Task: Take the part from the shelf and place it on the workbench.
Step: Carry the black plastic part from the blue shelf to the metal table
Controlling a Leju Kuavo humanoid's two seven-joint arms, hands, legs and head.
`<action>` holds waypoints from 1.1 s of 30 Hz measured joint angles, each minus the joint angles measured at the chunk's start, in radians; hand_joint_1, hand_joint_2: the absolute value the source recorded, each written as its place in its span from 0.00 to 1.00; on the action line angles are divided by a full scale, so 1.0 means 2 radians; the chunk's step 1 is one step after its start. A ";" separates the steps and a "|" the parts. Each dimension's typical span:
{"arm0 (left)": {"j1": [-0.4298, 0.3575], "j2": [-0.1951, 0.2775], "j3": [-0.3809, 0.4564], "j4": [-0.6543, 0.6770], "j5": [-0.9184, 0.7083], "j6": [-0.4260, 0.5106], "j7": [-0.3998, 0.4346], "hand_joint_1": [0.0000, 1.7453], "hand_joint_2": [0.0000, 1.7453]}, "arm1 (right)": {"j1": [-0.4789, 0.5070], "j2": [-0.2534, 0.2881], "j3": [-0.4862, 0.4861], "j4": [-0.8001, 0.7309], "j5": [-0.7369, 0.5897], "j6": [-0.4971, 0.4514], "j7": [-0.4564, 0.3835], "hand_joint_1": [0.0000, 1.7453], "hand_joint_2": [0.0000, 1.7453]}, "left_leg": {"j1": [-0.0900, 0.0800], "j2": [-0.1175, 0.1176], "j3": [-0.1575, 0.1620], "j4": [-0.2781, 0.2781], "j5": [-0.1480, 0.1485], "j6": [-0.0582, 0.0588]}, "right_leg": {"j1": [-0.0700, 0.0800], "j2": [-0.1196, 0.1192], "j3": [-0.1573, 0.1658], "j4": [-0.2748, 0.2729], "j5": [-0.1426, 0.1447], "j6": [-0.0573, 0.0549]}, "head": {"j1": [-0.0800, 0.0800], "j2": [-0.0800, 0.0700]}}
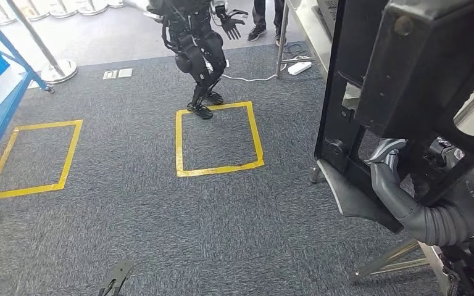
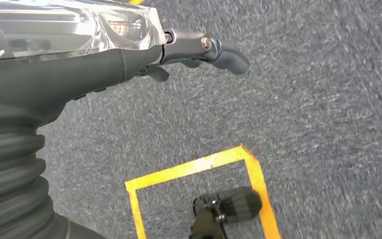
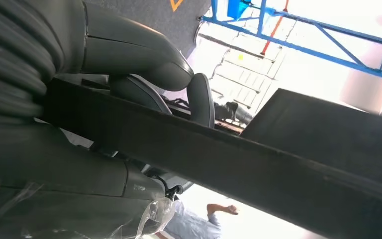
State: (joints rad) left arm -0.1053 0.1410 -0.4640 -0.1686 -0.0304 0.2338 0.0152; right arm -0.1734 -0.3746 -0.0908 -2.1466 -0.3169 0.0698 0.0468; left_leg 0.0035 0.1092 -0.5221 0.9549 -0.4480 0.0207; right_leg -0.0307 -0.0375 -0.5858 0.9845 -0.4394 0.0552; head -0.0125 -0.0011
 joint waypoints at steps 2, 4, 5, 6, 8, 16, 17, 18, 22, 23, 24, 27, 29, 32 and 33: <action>0.000 0.000 0.000 0.000 0.000 0.000 0.000 0.00 1.00 | -0.001 0.000 0.000 0.000 0.000 0.000 0.000 1.00 1.00 | 0.003 -0.011 -0.004 0.013 -0.011 -0.003 | 0.001 0.010 -0.001 0.000 0.001 -0.006 | 0.000 0.000; -0.001 -0.001 -0.001 0.000 0.000 0.000 0.000 0.00 1.00 | -0.002 0.000 0.000 0.000 0.000 0.000 0.000 1.00 1.00 | 0.006 -0.034 -0.017 0.047 -0.033 -0.005 | 0.002 0.018 -0.001 -0.001 0.003 -0.010 | -0.001 0.000; 0.000 -0.001 -0.001 0.000 0.000 0.000 0.000 0.00 1.00 | -0.002 0.000 0.000 0.000 0.000 0.000 0.000 1.00 1.00 | 0.006 -0.040 -0.023 0.061 -0.040 -0.005 | 0.002 0.019 -0.002 -0.001 0.003 -0.011 | -0.001 0.000; 0.000 -0.001 -0.001 0.000 0.000 0.000 0.000 0.00 1.00 | -0.002 0.000 0.000 0.000 0.000 0.000 0.000 1.00 1.00 | 0.006 -0.042 -0.026 0.068 -0.044 -0.005 | 0.002 0.020 -0.002 -0.001 0.003 -0.011 | -0.001 0.000; 0.000 -0.001 -0.001 0.000 0.000 0.000 0.000 0.00 1.00 | -0.002 0.000 0.000 0.000 0.000 0.000 0.000 1.00 1.00 | 0.006 -0.042 -0.026 0.068 -0.044 -0.005 | 0.002 0.020 -0.002 -0.001 0.003 -0.011 | -0.001 0.000; 0.001 -0.002 -0.001 0.000 0.000 0.000 0.000 0.00 1.00 | -0.002 0.003 0.000 0.000 0.000 0.000 0.000 1.00 1.00 | -0.007 -0.070 -0.043 0.073 -0.022 0.015 | 0.010 0.062 -0.002 -0.002 0.006 -0.014 | -0.001 0.000; 0.001 -0.002 -0.002 0.000 0.000 0.000 0.001 0.00 1.00 | -0.002 0.003 0.000 0.000 0.000 0.000 0.000 1.00 1.00 | -0.011 -0.078 -0.026 0.029 0.002 0.021 | 0.009 0.074 -0.003 -0.003 0.008 -0.013 | -0.001 0.000; 0.000 -0.002 -0.002 0.000 0.000 0.000 0.002 0.00 1.00 | -0.002 0.003 0.000 0.000 0.000 0.000 0.000 1.00 1.00 | -0.013 -0.083 -0.017 0.006 0.010 0.022 | 0.008 0.081 -0.004 -0.004 0.009 -0.011 | -0.001 0.000; -0.003 -0.003 -0.002 0.000 0.000 0.000 0.004 0.00 1.00 | -0.003 0.003 0.000 0.000 -0.001 0.000 0.000 1.00 1.00 | -0.011 -0.064 -0.013 -0.006 0.017 0.027 | 0.011 0.062 -0.019 0.024 -0.011 -0.004 | 0.000 0.000; -0.003 -0.003 -0.002 0.000 0.000 0.000 0.005 0.00 1.00 | -0.003 0.003 0.000 0.000 -0.002 0.000 0.000 1.00 1.00 | -0.010 -0.058 -0.013 -0.008 0.018 0.028 | 0.012 0.046 -0.033 0.057 -0.030 -0.003 | 0.001 0.000; -0.002 -0.003 -0.001 0.000 0.000 0.000 0.005 0.00 1.00 | -0.004 0.004 0.000 0.000 -0.003 0.000 0.000 1.00 1.00 | -0.010 -0.052 -0.013 -0.008 0.018 0.029 | 0.012 0.036 -0.049 0.093 -0.049 -0.002 | 0.002 0.000; 0.001 -0.003 -0.001 0.000 0.000 0.000 0.005 0.00 1.00 | -0.003 0.004 0.000 0.000 -0.003 0.000 0.001 1.00 1.00 | -0.010 -0.032 -0.015 -0.008 0.018 0.029 | 0.009 0.024 -0.066 0.141 -0.063 0.003 | 0.002 0.000; 0.001 -0.004 -0.001 0.000 0.000 0.000 0.005 0.00 1.00 | -0.004 0.004 0.000 0.000 -0.003 0.000 0.001 1.00 1.00 | -0.009 -0.021 -0.015 -0.007 0.017 0.028 | 0.007 0.015 -0.028 0.078 -0.033 0.005 | 0.002 0.000; 0.000 -0.004 -0.002 0.000 0.000 0.000 0.005 0.00 1.00 | -0.005 0.004 0.000 0.000 -0.003 0.000 0.001 1.00 1.00 | -0.009 -0.007 -0.015 -0.003 0.014 0.021 | 0.010 -0.002 0.019 -0.011 -0.006 0.001 | 0.002 0.000; 0.000 -0.004 -0.002 0.000 0.000 0.000 0.005 0.00 1.00 | -0.005 0.004 -0.001 0.000 -0.003 0.000 0.002 1.00 1.00 | -0.010 -0.004 -0.015 -0.002 0.014 0.018 | 0.011 -0.001 0.019 -0.014 -0.006 -0.003 | 0.002 0.000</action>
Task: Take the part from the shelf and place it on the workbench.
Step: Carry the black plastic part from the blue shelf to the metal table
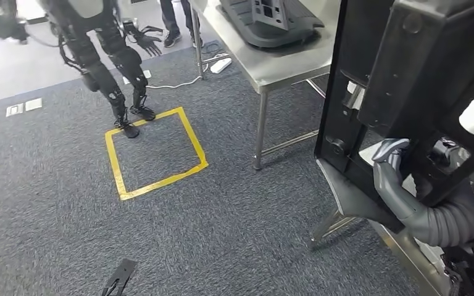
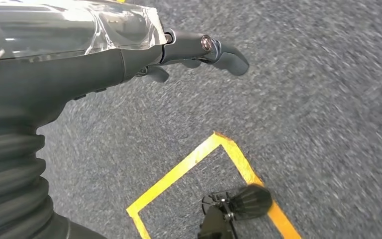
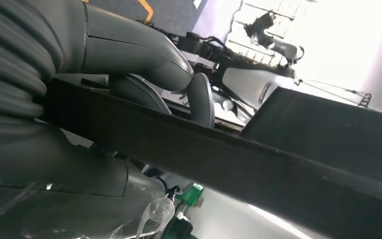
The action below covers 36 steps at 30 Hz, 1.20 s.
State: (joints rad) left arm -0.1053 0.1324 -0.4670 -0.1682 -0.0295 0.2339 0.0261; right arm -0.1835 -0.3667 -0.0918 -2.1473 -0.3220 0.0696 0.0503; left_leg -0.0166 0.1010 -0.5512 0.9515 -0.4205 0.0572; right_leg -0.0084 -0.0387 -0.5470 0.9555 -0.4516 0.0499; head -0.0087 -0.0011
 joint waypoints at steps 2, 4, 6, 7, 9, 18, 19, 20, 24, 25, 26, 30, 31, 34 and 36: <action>-0.001 0.000 0.000 0.000 0.000 0.000 0.000 0.00 1.00 | 0.000 0.000 0.000 0.000 0.000 0.000 0.000 1.00 1.00 | 0.000 0.007 0.000 0.001 -0.001 -0.005 | 0.001 0.009 -0.003 0.001 0.003 -0.007 | 0.000 0.000; -0.003 -0.001 0.000 0.000 0.000 0.000 0.000 0.00 1.00 | -0.001 0.000 0.000 0.000 0.001 0.000 0.000 1.00 1.00 | 0.002 -0.005 -0.006 0.015 -0.011 -0.010 | -0.001 0.017 -0.003 0.000 0.006 -0.012 | -0.001 0.000; -0.003 -0.001 0.000 0.000 0.000 0.000 0.001 0.00 1.00 | -0.002 0.000 -0.001 0.000 0.001 0.000 0.000 1.00 1.00 | 0.007 -0.031 -0.028 0.069 -0.042 -0.017 | -0.003 0.025 -0.004 -0.001 0.008 -0.016 | -0.002 0.000; -0.002 -0.001 0.000 0.000 0.000 0.000 0.001 0.00 1.00 | -0.002 0.000 -0.001 0.000 0.001 0.000 0.000 1.00 1.00 | 0.008 -0.040 -0.046 0.110 -0.060 -0.019 | -0.003 0.030 -0.005 0.000 0.008 -0.017 | -0.002 0.000; 0.001 -0.002 0.000 0.000 0.000 0.000 0.002 0.00 1.00 | -0.002 0.000 -0.001 0.000 0.002 0.002 0.002 1.00 1.00 | 0.009 -0.045 -0.074 0.169 -0.080 -0.021 | -0.003 0.043 -0.006 0.000 0.009 -0.018 | -0.003 0.000; 0.001 -0.003 0.001 0.000 0.010 0.000 0.009 0.00 1.00 | -0.002 -0.022 -0.011 0.000 0.110 0.026 0.040 1.00 1.00 | 0.008 -0.078 0.006 -0.002 -0.003 -0.008 | -0.008 0.090 -0.013 -0.001 0.014 -0.005 | -0.003 0.000; 0.001 -0.003 0.002 0.000 0.012 0.000 0.011 0.00 1.00 | -0.001 -0.032 -0.015 0.000 0.160 0.033 0.048 1.00 1.00 | 0.008 -0.073 0.006 -0.005 -0.001 -0.004 | -0.007 0.082 -0.015 0.002 0.011 -0.003 | -0.003 0.000; 0.000 -0.004 0.003 0.000 0.014 0.000 0.013 0.00 1.00 | -0.001 -0.043 -0.020 0.001 0.218 0.041 0.052 1.00 1.00 | 0.009 -0.068 0.007 -0.008 0.001 -0.001 | -0.006 0.067 -0.022 0.015 0.003 -0.001 | -0.002 0.000; 0.004 -0.006 0.005 0.000 0.015 0.001 0.018 0.00 1.00 | 0.002 -0.077 -0.036 0.006 0.352 0.067 0.038 1.00 1.00 | 0.008 -0.044 0.007 -0.010 0.002 0.005 | -0.004 0.028 -0.080 0.140 -0.054 0.003 | 0.000 0.000; 0.004 -0.007 0.005 0.000 0.015 0.001 0.018 0.00 1.00 | 0.003 -0.082 -0.039 0.008 0.361 0.069 0.035 1.00 1.00 | 0.008 -0.037 0.006 -0.010 0.002 0.004 | -0.005 0.027 -0.086 0.152 -0.054 0.005 | 0.000 0.000; 0.004 -0.007 0.005 0.000 0.014 0.001 0.018 0.00 1.00 | 0.004 -0.088 -0.042 0.009 0.371 0.070 0.033 1.00 1.00 | 0.008 -0.032 0.007 -0.010 0.002 0.004 | -0.006 0.025 -0.081 0.142 -0.044 0.006 | 0.000 0.000; 0.002 -0.011 0.004 0.000 0.008 0.000 0.016 0.00 1.00 | 0.005 -0.114 -0.051 0.025 0.462 0.075 0.015 1.00 1.00 | 0.006 -0.012 0.008 -0.004 -0.005 -0.004 | -0.006 -0.001 -0.016 0.010 0.011 0.007 | 0.000 0.000; 0.002 -0.011 0.004 0.000 0.005 -0.001 0.014 0.00 1.00 | 0.005 -0.121 -0.054 0.036 0.491 0.074 0.005 1.00 1.00 | 0.005 -0.009 0.007 -0.002 -0.006 -0.006 | -0.005 -0.002 -0.012 0.001 0.013 0.005 | 0.000 0.000; 0.001 -0.012 0.004 0.000 -0.003 -0.001 0.009 0.00 1.00 | -0.001 -0.145 -0.065 0.088 0.564 0.064 -0.039 1.00 1.00 | 0.005 -0.005 0.007 0.001 -0.010 -0.011 | -0.004 0.013 -0.016 0.002 0.015 -0.003 | -0.001 0.000; 0.000 -0.013 0.003 0.000 -0.007 -0.001 0.006 0.00 1.00 | -0.010 -0.161 -0.071 0.125 0.594 0.058 -0.059 1.00 1.00 | 0.008 -0.023 -0.007 0.032 -0.030 -0.015 | -0.006 0.020 -0.018 0.001 0.018 -0.009 | -0.001 0.000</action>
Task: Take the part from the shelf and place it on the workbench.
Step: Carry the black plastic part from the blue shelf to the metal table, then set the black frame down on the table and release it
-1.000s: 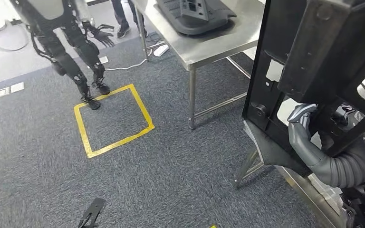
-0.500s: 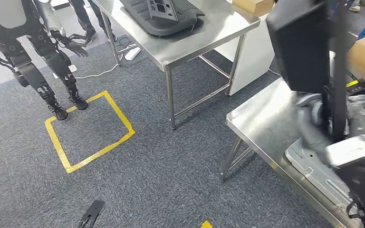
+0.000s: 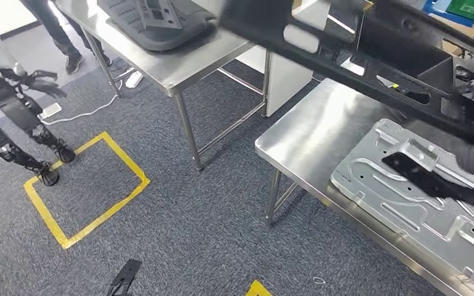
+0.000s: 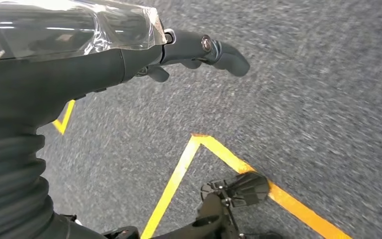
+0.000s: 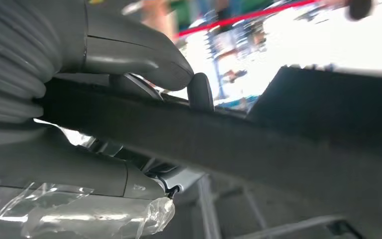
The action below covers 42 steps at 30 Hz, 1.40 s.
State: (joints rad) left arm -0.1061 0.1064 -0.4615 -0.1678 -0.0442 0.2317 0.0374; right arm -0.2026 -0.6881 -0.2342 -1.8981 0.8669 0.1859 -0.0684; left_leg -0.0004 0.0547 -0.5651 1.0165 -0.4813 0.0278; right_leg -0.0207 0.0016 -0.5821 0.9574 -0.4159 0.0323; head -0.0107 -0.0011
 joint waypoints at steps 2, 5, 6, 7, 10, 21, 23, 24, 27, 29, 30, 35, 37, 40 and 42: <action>0.001 -0.001 0.000 0.000 -0.004 0.000 -0.004 0.00 1.00 | -0.014 -0.013 -0.002 0.044 0.027 -0.006 -0.014 1.00 1.00 | 0.001 -0.019 -0.033 0.071 -0.034 -0.002 | -0.001 0.008 -0.003 0.000 0.002 -0.003 | -0.001 0.000; 0.003 -0.002 -0.001 0.000 -0.006 -0.002 -0.010 0.00 1.00 | -0.053 -0.034 -0.001 0.140 0.068 -0.024 -0.042 1.00 1.00 | 0.001 -0.023 -0.060 0.121 -0.043 0.001 | 0.000 0.024 -0.007 0.000 0.005 -0.005 | -0.001 0.000; 0.003 -0.002 -0.002 0.000 -0.007 -0.004 -0.012 0.00 1.00 | -0.067 -0.040 -0.001 0.172 0.080 -0.029 -0.049 1.00 1.00 | 0.000 -0.026 -0.050 0.098 -0.028 0.004 | 0.001 0.029 -0.008 0.000 0.006 -0.004 | -0.001 0.000; 0.003 -0.002 -0.002 0.000 -0.009 -0.007 -0.014 0.00 1.00 | -0.081 -0.047 0.001 0.202 0.089 -0.034 -0.055 1.00 1.00 | -0.001 -0.033 -0.032 0.059 -0.008 0.009 | 0.001 0.034 -0.008 0.000 0.006 -0.003 | -0.001 0.000; 0.003 -0.001 -0.002 0.000 -0.013 -0.017 -0.022 0.00 1.00 | -0.126 -0.061 0.007 0.294 0.106 -0.049 -0.067 1.00 1.00 | -0.003 -0.057 0.005 -0.026 0.025 0.017 | -0.001 0.048 -0.012 0.000 0.010 0.002 | -0.001 0.000; 0.002 -0.002 -0.003 0.000 -0.024 -0.033 -0.054 0.00 1.00 | -0.248 -0.109 0.041 0.576 0.158 -0.068 -0.029 1.00 1.00 | -0.002 -0.011 0.011 -0.044 0.033 0.023 | -0.007 0.002 -0.080 0.123 -0.032 0.027 | 0.002 0.000; 0.001 -0.002 -0.003 0.000 -0.025 -0.035 -0.058 0.00 1.00 | -0.257 -0.114 0.047 0.609 0.160 -0.068 -0.025 1.00 1.00 | -0.001 -0.002 0.011 -0.038 0.026 0.017 | -0.008 -0.014 -0.044 0.051 0.000 0.033 | 0.002 0.000; 0.001 -0.001 -0.004 0.000 -0.026 -0.036 -0.059 0.00 1.00 | -0.261 -0.115 0.049 0.622 0.161 -0.068 -0.025 1.00 1.00 | -0.001 0.001 0.010 -0.034 0.022 0.014 | -0.008 -0.019 -0.030 0.023 0.010 0.033 | 0.002 0.000; 0.001 0.000 -0.005 0.000 -0.028 -0.037 -0.059 0.00 1.00 | -0.268 -0.117 0.056 0.655 0.163 -0.068 -0.021 0.50 0.50 | -0.004 0.007 0.003 -0.014 0.008 0.006 | -0.008 -0.013 -0.034 0.023 0.006 0.021 | 0.002 0.000; 0.000 0.000 -0.007 0.000 -0.031 -0.037 -0.061 0.00 1.00 | -0.269 -0.120 0.060 0.675 0.164 -0.068 -0.018 0.00 0.00 | -0.003 0.003 -0.007 0.011 -0.006 0.001 | -0.009 -0.006 -0.044 0.040 -0.002 0.011 | 0.001 0.000; 0.000 -0.001 -0.008 0.000 -0.034 -0.036 -0.062 0.00 0.75 | -0.269 -0.121 0.062 0.683 0.165 -0.067 -0.017 0.00 0.00 | -0.001 -0.003 -0.017 0.033 -0.019 -0.002 | -0.009 -0.004 -0.047 0.044 -0.004 0.008 | 0.001 0.000; 0.001 -0.001 -0.012 0.000 -0.038 -0.027 -0.067 0.00 0.00 | -0.251 -0.122 0.066 0.716 0.152 -0.071 -0.018 0.00 0.00 | -0.002 -0.021 -0.086 0.164 -0.066 -0.001 | -0.005 0.008 -0.048 0.045 -0.004 0.005 | 0.000 0.000; 0.000 -0.002 -0.013 0.000 -0.034 -0.024 -0.065 0.00 0.00 | -0.244 -0.121 0.067 0.723 0.137 -0.073 -0.026 0.00 0.00 | -0.008 -0.023 -0.071 0.121 -0.038 0.009 | -0.001 0.013 -0.048 0.045 -0.004 0.004 | 0.000 0.000; -0.002 0.001 -0.014 0.000 -0.030 -0.019 -0.057 0.00 0.00 | -0.241 -0.116 0.066 0.730 0.113 -0.077 -0.041 0.00 0.00 | -0.022 -0.027 -0.025 0.019 0.005 0.033 | 0.000 0.018 -0.048 0.042 -0.002 0.003 | 0.000 0.000; -0.003 0.002 -0.015 0.000 -0.029 -0.017 -0.054 0.00 0.00 | -0.241 -0.112 0.066 0.736 0.103 -0.079 -0.047 0.00 0.00 | -0.024 -0.027 -0.016 0.001 0.011 0.039 | -0.001 0.019 -0.046 0.038 0.002 0.006 | -0.001 0.000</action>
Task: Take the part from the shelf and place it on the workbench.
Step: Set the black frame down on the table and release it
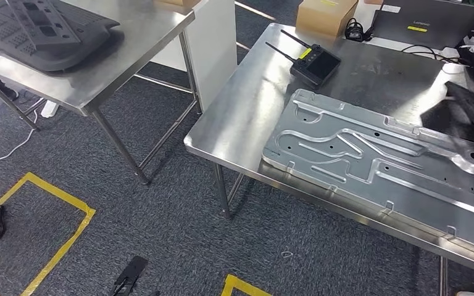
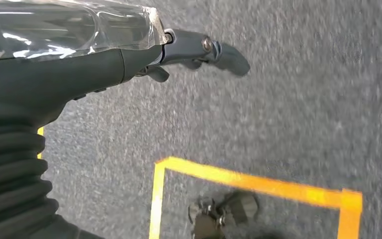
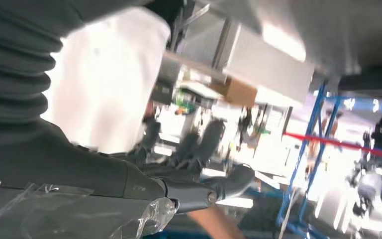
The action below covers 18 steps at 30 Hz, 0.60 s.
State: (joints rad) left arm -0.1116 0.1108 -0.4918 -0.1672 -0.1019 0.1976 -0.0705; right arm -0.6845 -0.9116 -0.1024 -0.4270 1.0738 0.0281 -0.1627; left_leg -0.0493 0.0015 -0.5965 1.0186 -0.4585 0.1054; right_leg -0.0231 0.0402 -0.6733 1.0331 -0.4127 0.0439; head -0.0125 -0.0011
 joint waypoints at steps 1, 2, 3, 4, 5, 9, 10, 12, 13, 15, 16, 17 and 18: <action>0.000 0.001 0.000 0.000 0.000 0.001 0.001 0.00 0.00 | 0.001 0.001 0.000 0.002 -0.003 0.000 -0.003 0.00 0.00 | 0.001 0.000 0.003 -0.007 0.003 0.001 | 0.000 0.000 0.001 -0.003 0.002 0.002 | 0.000 0.000; -0.001 0.001 0.000 0.000 0.001 0.001 0.002 0.00 0.00 | 0.002 0.002 0.000 0.003 -0.005 -0.001 -0.006 0.00 0.00 | 0.002 0.001 0.006 -0.015 0.009 0.001 | 0.001 -0.001 0.002 -0.005 0.002 0.004 | 0.000 0.000; -0.002 0.000 0.000 0.000 0.002 0.001 0.002 0.00 0.00 | 0.003 0.004 0.000 0.004 -0.007 -0.002 -0.010 0.00 0.00 | 0.004 0.002 0.010 -0.024 0.016 0.002 | 0.002 -0.004 0.000 0.000 -0.003 0.006 | 0.000 0.000; -0.003 0.000 0.000 0.000 0.005 0.002 0.004 0.00 0.00 | 0.003 0.005 0.000 0.004 -0.008 -0.003 -0.015 0.00 0.00 | 0.006 0.003 0.014 -0.032 0.022 0.002 | 0.002 -0.007 -0.005 0.014 -0.015 0.008 | 0.000 0.000; -0.004 0.000 0.000 0.000 0.008 0.004 0.008 0.00 0.00 | 0.003 0.008 -0.001 0.005 -0.010 -0.005 -0.019 0.00 0.00 | 0.008 0.004 0.015 -0.036 0.026 0.001 | 0.002 -0.010 -0.013 0.039 -0.031 0.010 | 0.000 0.000; -0.002 -0.003 0.000 0.000 0.020 0.012 0.026 0.00 0.00 | 0.003 0.021 -0.001 0.003 -0.026 -0.005 -0.035 0.00 0.00 | 0.016 0.004 0.012 -0.034 0.029 -0.003 | -0.007 -0.014 -0.033 0.108 -0.058 0.022 | 0.001 0.000; -0.002 -0.004 0.001 0.000 0.022 0.013 0.028 0.00 0.00 | 0.003 0.025 -0.001 -0.001 -0.036 -0.002 -0.038 0.00 0.00 | 0.019 0.004 0.010 -0.030 0.028 -0.006 | -0.011 -0.017 -0.017 0.083 -0.045 0.027 | 0.001 0.000; -0.003 -0.004 0.003 0.000 0.025 0.015 0.029 0.00 0.00 | 0.005 0.032 -0.001 -0.016 -0.061 0.007 -0.038 0.00 0.00 | 0.022 0.004 0.002 -0.017 0.024 -0.014 | -0.016 -0.021 0.019 0.017 -0.022 0.037 | 0.001 0.000; -0.003 -0.004 0.004 0.000 0.026 0.016 0.029 0.00 0.00 | 0.007 0.034 -0.001 -0.025 -0.072 0.013 -0.036 0.00 0.00 | 0.023 0.004 -0.002 -0.010 0.022 -0.019 | -0.016 -0.020 0.029 -0.003 -0.016 0.037 | 0.001 0.000; -0.003 -0.003 0.005 0.000 0.028 0.018 0.030 0.00 0.00 | 0.014 0.040 -0.002 -0.045 -0.092 0.023 -0.032 0.00 0.00 | 0.021 0.004 -0.008 -0.004 0.022 -0.026 | -0.014 -0.016 0.028 -0.004 -0.014 0.027 | 0.001 0.000; -0.002 -0.004 0.005 0.000 0.029 0.017 0.031 0.00 0.00 | 0.021 0.043 -0.002 -0.059 -0.106 0.029 -0.030 0.00 0.00 | 0.021 0.004 -0.010 -0.003 0.023 -0.028 | -0.013 -0.016 0.025 -0.003 -0.012 0.021 | 0.000 0.000; -0.002 -0.004 0.006 0.000 0.031 0.017 0.032 0.00 0.00 | 0.028 0.046 -0.002 -0.077 -0.122 0.036 -0.027 0.00 0.00 | 0.022 0.002 -0.013 -0.001 0.021 -0.031 | -0.013 -0.017 0.022 -0.002 -0.010 0.016 | 0.000 0.000; -0.001 -0.004 0.007 0.000 0.034 0.018 0.034 0.00 0.00 | 0.036 0.049 -0.002 -0.099 -0.141 0.046 -0.020 0.00 0.00 | 0.023 0.000 -0.018 0.007 0.014 -0.034 | -0.013 -0.017 0.018 -0.002 -0.007 0.011 | -0.001 0.000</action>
State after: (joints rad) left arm -0.1146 0.1029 -0.4787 -0.1663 -0.0343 0.2328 -0.0027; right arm -0.6130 -0.8140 -0.1061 -0.6246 0.7921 0.1193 -0.2028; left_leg -0.0024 0.0022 -0.6330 1.0322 -0.4315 0.0370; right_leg -0.0483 0.0055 -0.6373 1.0284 -0.4259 0.0665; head -0.0147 -0.0011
